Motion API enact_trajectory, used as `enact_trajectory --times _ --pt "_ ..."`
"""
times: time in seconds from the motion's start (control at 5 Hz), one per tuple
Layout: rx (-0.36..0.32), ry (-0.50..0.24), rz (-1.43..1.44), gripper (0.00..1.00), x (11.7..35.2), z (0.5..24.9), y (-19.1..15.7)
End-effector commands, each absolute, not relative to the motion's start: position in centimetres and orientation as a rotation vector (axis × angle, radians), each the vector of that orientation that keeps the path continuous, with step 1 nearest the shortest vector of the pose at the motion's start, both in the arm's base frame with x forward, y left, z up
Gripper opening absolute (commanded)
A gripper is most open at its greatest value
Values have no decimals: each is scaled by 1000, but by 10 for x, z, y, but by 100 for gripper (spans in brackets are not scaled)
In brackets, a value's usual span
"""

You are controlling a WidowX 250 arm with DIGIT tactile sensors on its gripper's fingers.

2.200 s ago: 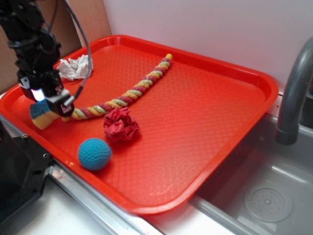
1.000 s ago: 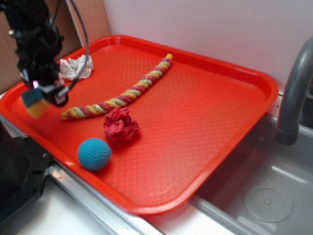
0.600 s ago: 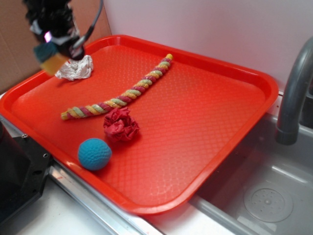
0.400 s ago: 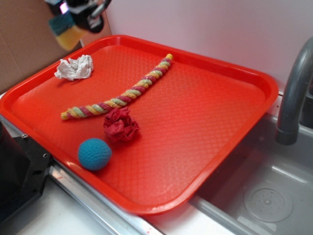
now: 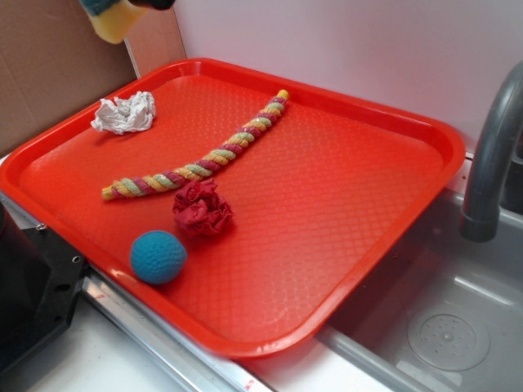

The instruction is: Grab the green sponge.

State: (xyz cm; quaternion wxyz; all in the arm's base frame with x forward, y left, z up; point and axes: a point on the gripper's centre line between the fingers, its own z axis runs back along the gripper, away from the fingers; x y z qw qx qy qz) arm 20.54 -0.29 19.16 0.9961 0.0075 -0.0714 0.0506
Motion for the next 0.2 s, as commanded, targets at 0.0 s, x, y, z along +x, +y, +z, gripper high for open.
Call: enact_trajectory --times 0.0 --pt "-8 -157 116 0 199 199 10"
